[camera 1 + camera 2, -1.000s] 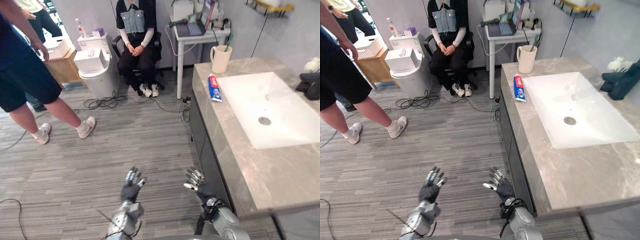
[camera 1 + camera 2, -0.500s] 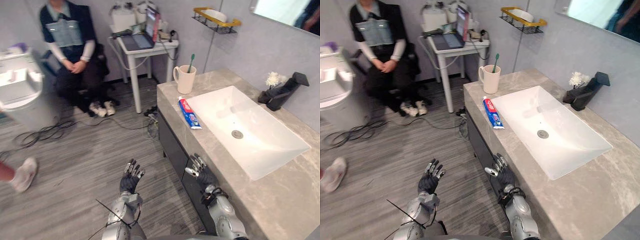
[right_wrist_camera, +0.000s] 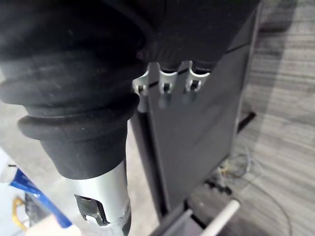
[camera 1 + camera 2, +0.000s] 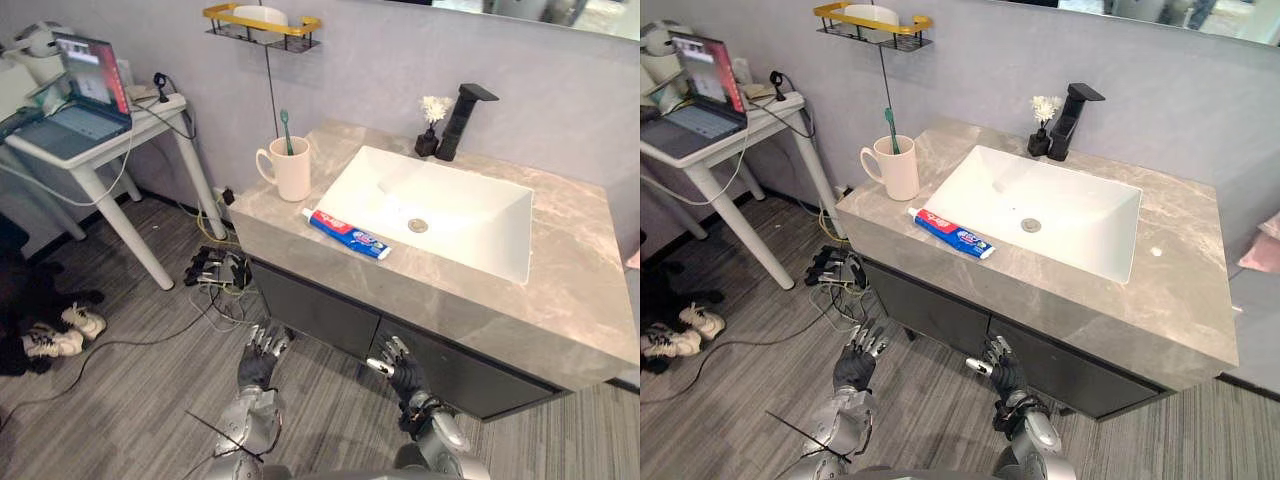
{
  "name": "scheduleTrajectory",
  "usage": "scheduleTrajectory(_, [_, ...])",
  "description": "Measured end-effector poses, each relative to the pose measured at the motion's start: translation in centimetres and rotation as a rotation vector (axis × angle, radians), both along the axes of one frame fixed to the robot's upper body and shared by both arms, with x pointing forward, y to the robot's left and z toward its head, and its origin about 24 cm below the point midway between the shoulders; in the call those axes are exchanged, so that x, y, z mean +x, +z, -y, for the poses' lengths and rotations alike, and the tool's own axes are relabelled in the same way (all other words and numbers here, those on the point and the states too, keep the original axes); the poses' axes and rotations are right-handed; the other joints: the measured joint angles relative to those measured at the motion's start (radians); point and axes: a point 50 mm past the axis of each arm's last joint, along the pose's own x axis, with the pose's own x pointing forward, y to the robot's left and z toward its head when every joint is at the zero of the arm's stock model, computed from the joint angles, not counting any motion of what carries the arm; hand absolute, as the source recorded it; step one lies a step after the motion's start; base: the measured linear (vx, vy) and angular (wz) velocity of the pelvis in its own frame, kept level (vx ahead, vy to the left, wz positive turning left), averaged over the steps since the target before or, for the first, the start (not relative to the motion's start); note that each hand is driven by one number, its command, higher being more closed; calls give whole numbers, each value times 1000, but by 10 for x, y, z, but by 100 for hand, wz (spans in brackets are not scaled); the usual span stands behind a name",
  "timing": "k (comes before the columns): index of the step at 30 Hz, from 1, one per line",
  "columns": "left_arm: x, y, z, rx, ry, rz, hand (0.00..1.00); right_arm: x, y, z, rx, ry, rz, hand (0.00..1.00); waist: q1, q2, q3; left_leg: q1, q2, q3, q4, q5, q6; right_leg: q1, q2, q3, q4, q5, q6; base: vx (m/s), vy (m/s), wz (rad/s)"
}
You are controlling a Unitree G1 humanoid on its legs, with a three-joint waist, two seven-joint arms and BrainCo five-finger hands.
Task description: Organize washtable
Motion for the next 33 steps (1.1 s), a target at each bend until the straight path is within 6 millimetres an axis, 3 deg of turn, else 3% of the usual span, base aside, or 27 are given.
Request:
scheduleTrajectory(1, [-1,1,-2,11,2,4,0,1,1,0,9,-10,3,0,-1,15,6,52,-8,57,-73,26,40,-46,-35,-121,110,-10,-27,70,332,-91])
scheduleTrajectory(2, [-3,1,-5,17,10,1,0,0,0,0,15,-11,0,0,-4,13,5,89,-17,79,-112,37,51,-63,-52,-198,199,-45,-27,123,246,-99])
scheduleTrajectory(3, [-5,0,-6,22,12,-7,0,-4,-1,2,14,-21,-6,0,-6,17,3,153,-34,122,-184,55,64,-60,-71,-364,341,-126,-34,140,234,-102])
scheduleTrajectory(5, [-3,3,-6,20,7,8,0,-5,0,6,5,-27,-3,0,-6,34,-7,193,-54,210,-255,66,78,-36,-21,-640,423,-262,-25,177,219,-121])
scheduleTrajectory(6, [-3,3,-6,19,4,14,0,-5,0,7,4,-29,-1,0,-6,34,-7,195,-61,230,-263,66,78,-32,4,-694,398,-283,-28,242,156,-117])
scheduleTrajectory(7, [-2,3,-5,15,-1,9,0,-6,-1,9,2,-38,-9,0,-6,20,-13,199,-78,259,-268,65,78,1,59,-809,266,-328,-48,227,103,-127])
scheduleTrajectory(8, [-3,1,-4,8,-3,-4,0,-9,-3,15,-10,-50,-25,0,1,30,-17,206,-88,276,-264,64,77,79,98,-929,124,-368,-66,301,106,-133])
scheduleTrajectory(10, [-4,0,-1,-8,2,-12,0,-7,-2,21,-26,-49,-23,0,3,42,-10,197,-95,284,-218,66,60,116,124,-985,35,-371,-79,203,67,-102])
scheduleTrajectory(12, [2,0,6,-28,-15,-13,0,-8,-3,37,-54,-92,-30,0,3,38,-4,179,-88,305,-206,56,53,158,164,-946,-90,-360,-60,14,32,-90])
scheduleTrajectory(14, [1,-2,6,-29,-14,-21,0,-10,-2,37,-37,-102,-29,0,45,52,-14,160,-47,327,-104,78,40,164,220,-855,-151,-329,-34,-16,23,-134])
scheduleTrajectory(17, [-2,-7,-3,-18,26,-45,0,-10,0,30,-16,-85,-19,0,51,24,-33,23,-14,289,149,150,18,175,264,-779,-299,-270,-21,17,73,-89])
scheduleTrajectory(18, [-5,-9,-8,-19,48,-55,0,-9,1,29,-6,-90,-10,0,66,8,-39,-27,-12,248,216,133,34,177,269,-736,-354,-250,-22,-14,69,-77])
scheduleTrajectory(19, [-8,-10,-8,-23,54,-63,0,-7,2,29,1,-94,-4,0,72,8,-37,-46,8,246,224,118,59,170,264,-702,-359,-246,-27,-6,97,-97])
scheduleTrajectory(21, [-13,-14,-8,-48,88,-84,0,-7,2,30,0,-87,-6,0,85,12,-38,-68,93,211,197,107,56,163,238,-642,-350,-236,-24,36,140,-79])
scheduleTrajectory(23, [-15,-16,-10,-55,109,-96,0,-6,3,25,-1,-55,-2,0,85,10,-40,-68,133,180,136,117,40,154,210,-623,-331,-225,-9,42,155,-57])
scheduleTrajectory(24, [-17,-17,-10,-65,126,-110,0,-6,3,23,-7,-30,0,0,84,13,-45,-67,161,157,59,159,23,136,189,-607,-310,-202,16,79,267,-69])
scheduleTrajectory(25, [-19,-18,-8,-72,131,-117,0,-7,2,27,-27,-21,-4,0,83,27,-52,-71,177,120,-1,262,14,114,173,-588,-289,-171,41,83,302,-64])
scheduleTrajectory(26, [-20,-19,-7,-74,132,-122,0,-8,1,27,-29,-21,-13,0,84,26,-56,-71,156,112,-6,257,7,103,158,-573,-280,-161,55,103,329,-32])
scheduleTrajectory(28, [-24,-21,2,-83,89,-135,0,-13,-2,32,-33,-43,-30,0,59,16,-64,-67,93,94,-23,257,7,92,96,-564,-275,-121,91,76,348,12])
scheduleTrajectory(29, [-25,-21,5,-86,77,-138,0,-14,-3,35,-35,-56,-32,0,52,16,-64,-58,74,81,-40,256,6,92,79,-565,-266,-113,95,64,306,32])
scheduleTrajectory(32, [-23,-18,23,-116,10,-127,0,-20,-4,52,-49,-134,-47,0,39,37,-63,-8,18,38,-148,222,-44,99,12,-594,-213,-107,99,43,321,46])
scheduleTrajectory(33, [-21,-15,28,-125,-21,-107,0,-23,-5,60,-56,-170,-52,0,25,38,-63,9,-4,34,-200,210,-37,103,-20,-618,-189,-100,111,-27,414,90])
